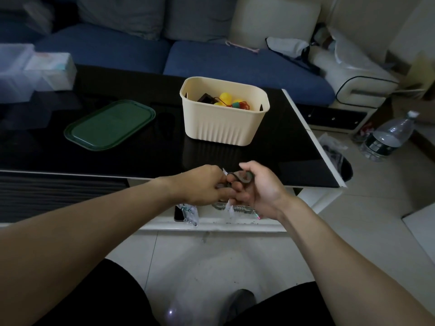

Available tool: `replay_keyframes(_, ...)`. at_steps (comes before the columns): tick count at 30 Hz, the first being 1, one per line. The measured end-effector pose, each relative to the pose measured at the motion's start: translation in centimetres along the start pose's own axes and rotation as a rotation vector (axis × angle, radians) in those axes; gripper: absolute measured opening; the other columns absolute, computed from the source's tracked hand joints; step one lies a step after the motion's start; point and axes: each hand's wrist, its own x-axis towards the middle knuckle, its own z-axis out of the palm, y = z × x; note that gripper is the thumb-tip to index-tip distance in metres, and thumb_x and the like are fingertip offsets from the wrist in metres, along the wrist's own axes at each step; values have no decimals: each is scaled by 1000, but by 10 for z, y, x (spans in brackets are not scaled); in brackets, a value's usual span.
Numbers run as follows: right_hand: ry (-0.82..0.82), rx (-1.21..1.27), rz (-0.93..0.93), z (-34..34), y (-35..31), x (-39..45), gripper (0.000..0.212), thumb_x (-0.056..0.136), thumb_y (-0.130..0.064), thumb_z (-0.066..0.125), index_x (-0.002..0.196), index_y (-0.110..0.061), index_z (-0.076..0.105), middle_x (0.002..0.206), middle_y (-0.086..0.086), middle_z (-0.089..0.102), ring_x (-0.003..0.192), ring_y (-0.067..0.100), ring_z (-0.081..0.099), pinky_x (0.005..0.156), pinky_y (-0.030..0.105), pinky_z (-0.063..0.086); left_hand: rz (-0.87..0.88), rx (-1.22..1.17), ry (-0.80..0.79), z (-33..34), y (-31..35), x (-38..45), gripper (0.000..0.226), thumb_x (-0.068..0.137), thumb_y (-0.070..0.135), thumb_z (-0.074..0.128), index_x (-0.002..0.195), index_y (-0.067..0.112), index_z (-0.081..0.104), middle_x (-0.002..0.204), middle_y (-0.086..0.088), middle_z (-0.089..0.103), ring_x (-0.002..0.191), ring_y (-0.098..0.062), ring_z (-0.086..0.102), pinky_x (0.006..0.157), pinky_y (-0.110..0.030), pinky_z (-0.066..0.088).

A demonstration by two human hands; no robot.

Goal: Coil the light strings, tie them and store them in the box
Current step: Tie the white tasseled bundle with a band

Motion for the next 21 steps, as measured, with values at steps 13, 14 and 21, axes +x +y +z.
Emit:
replay_keyframes(13,117,-706,-425,-22,2,2,33,82,-7,80,111,-21,71,108,-2,72,94,3,66,83,18,53,-194,-470,44,3,-13,2,38,101,22,51,70,8,67,57,5,47,53,-9,37,54,-24,32)
replay_keyframes(14,100,-741,-422,-22,2,2,33,81,-12,83,111,-20,71,107,-6,72,97,-1,65,85,17,53,-191,-513,52,5,-14,4,40,102,20,50,66,11,65,57,5,48,53,-10,37,55,-26,31)
replay_keyframes(21,198,-823,-410,-15,1,6,36,75,-22,89,106,-19,69,95,-7,74,91,-2,69,74,10,50,-237,-614,166,10,-10,9,47,102,17,46,58,12,62,48,7,55,50,-8,39,54,-26,32)
